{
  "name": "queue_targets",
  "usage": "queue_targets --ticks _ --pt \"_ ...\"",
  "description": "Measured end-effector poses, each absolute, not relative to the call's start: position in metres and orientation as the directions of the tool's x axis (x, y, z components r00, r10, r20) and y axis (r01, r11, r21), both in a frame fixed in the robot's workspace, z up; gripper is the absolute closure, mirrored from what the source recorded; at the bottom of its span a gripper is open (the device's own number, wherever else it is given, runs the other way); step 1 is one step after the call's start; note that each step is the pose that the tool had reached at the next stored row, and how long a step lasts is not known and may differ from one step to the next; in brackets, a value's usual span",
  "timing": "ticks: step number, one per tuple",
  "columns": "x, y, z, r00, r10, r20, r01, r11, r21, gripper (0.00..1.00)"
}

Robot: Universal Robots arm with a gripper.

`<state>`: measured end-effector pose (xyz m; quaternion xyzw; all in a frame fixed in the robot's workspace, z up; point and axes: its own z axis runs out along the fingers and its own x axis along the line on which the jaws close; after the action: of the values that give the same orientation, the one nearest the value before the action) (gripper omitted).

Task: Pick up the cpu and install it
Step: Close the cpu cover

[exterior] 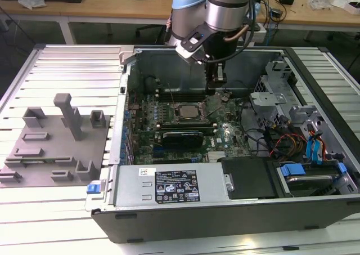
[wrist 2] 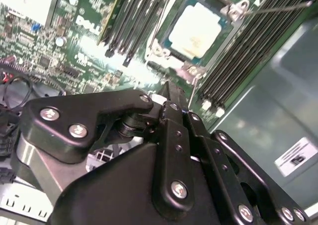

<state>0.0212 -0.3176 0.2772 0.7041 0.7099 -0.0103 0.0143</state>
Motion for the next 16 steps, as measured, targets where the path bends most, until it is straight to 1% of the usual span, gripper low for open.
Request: queue_targets --ticks 16 --pt "0.064 -0.322 0.277 -0.008 0.999 -0.035 1.000 0.008 0.006 0.89"
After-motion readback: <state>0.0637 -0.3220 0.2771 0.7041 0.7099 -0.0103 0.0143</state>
